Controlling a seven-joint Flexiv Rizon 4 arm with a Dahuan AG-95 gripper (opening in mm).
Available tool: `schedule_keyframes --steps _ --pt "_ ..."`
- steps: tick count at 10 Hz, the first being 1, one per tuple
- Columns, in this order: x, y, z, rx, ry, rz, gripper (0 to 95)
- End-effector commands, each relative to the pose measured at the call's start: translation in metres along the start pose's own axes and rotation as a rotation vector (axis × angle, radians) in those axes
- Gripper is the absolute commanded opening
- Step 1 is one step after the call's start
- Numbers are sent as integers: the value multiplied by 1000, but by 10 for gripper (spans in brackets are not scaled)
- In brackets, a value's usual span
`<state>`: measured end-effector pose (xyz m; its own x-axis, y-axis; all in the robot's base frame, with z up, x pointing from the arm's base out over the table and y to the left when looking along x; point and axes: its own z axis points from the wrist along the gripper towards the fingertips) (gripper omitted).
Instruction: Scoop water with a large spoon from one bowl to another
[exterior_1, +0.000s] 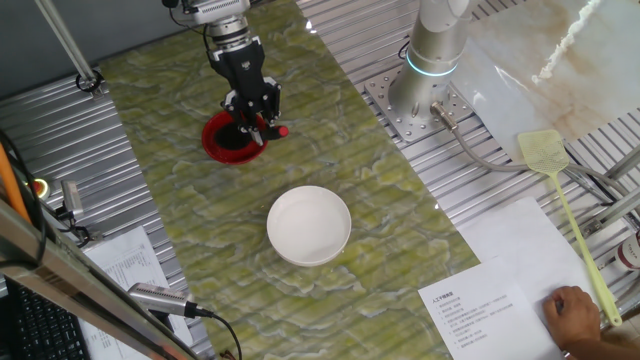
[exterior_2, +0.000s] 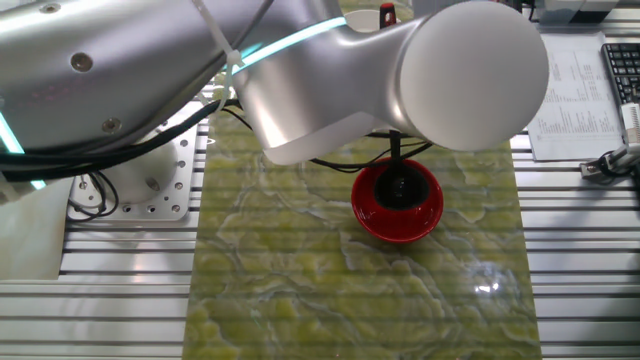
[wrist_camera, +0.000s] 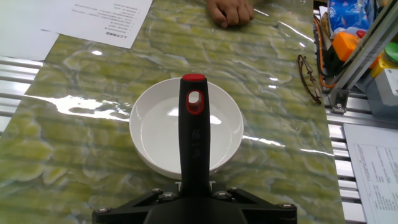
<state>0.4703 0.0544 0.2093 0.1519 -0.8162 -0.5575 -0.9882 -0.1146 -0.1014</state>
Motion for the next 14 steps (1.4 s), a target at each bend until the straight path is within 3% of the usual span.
schedule_keyframes --steps 1,7,14 --pt "0 0 0 2 -13 0 0" --pt "-1 0 -1 9 -59 0 0" --pt "-3 1 -4 10 -86 -1 0"
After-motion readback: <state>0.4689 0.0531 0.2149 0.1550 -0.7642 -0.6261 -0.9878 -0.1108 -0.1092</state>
